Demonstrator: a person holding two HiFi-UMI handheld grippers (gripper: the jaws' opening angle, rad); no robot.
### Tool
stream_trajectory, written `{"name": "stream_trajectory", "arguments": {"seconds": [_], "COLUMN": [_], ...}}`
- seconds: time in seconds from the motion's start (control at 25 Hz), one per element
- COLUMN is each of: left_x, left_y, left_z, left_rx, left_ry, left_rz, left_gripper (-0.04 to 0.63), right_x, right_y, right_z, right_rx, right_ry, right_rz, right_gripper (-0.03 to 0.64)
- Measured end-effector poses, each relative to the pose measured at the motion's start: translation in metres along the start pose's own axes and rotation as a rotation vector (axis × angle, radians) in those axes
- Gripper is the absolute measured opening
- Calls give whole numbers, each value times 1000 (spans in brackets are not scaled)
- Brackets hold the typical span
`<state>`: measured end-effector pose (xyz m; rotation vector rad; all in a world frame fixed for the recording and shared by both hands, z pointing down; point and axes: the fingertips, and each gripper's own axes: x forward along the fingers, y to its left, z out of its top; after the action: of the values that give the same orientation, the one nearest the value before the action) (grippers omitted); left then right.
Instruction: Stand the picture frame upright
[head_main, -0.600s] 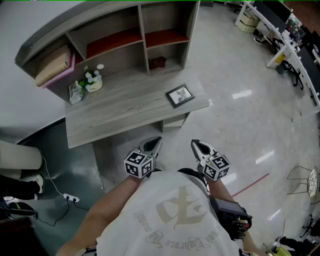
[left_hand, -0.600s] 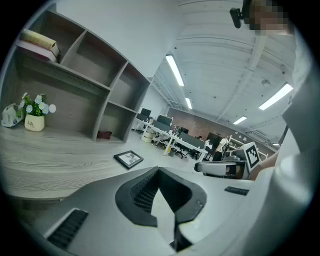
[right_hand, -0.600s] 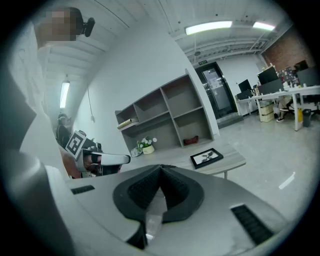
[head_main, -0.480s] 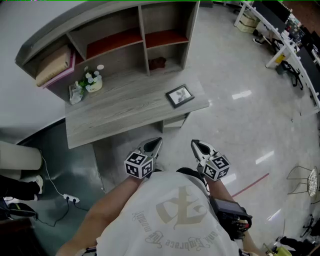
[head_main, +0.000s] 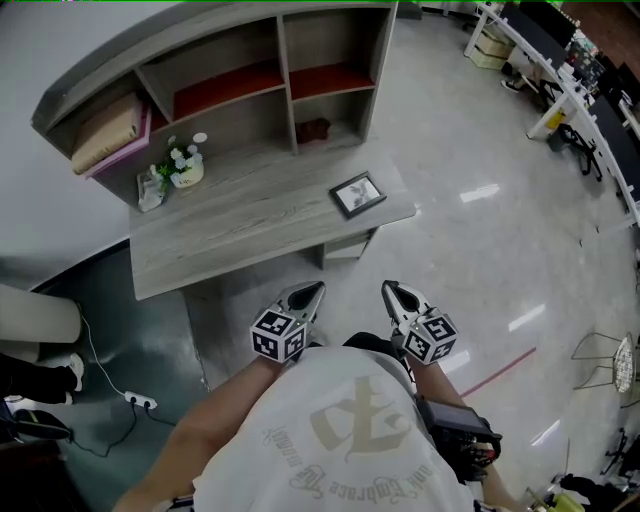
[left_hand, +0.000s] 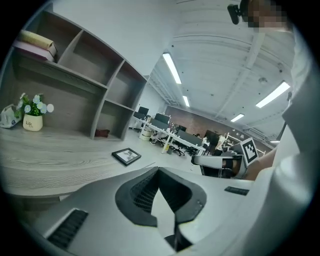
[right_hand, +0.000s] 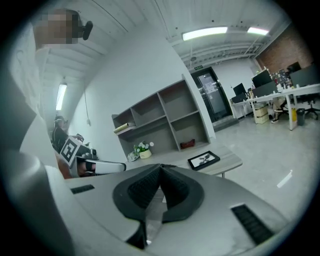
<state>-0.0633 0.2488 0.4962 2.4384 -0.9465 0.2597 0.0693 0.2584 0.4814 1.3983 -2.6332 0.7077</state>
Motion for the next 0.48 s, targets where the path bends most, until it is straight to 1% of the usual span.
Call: {"name": "stream_trajectory", "arguments": {"seconds": [0.24, 0.48], "left_x": [-4, -9], "left_y": [5, 10], "left_z": [0, 0], "left_rx": [-8, -11], "left_ry": [-13, -22], "left_rz": [1, -1], "left_gripper": [2, 2], "right_x": [-1, 1], "right_y": [-3, -7], "right_z": [1, 2], "right_rx": [28, 1], "right_ry": [-15, -9], "right_rz": [-39, -108], "right_gripper": [5, 3]}}
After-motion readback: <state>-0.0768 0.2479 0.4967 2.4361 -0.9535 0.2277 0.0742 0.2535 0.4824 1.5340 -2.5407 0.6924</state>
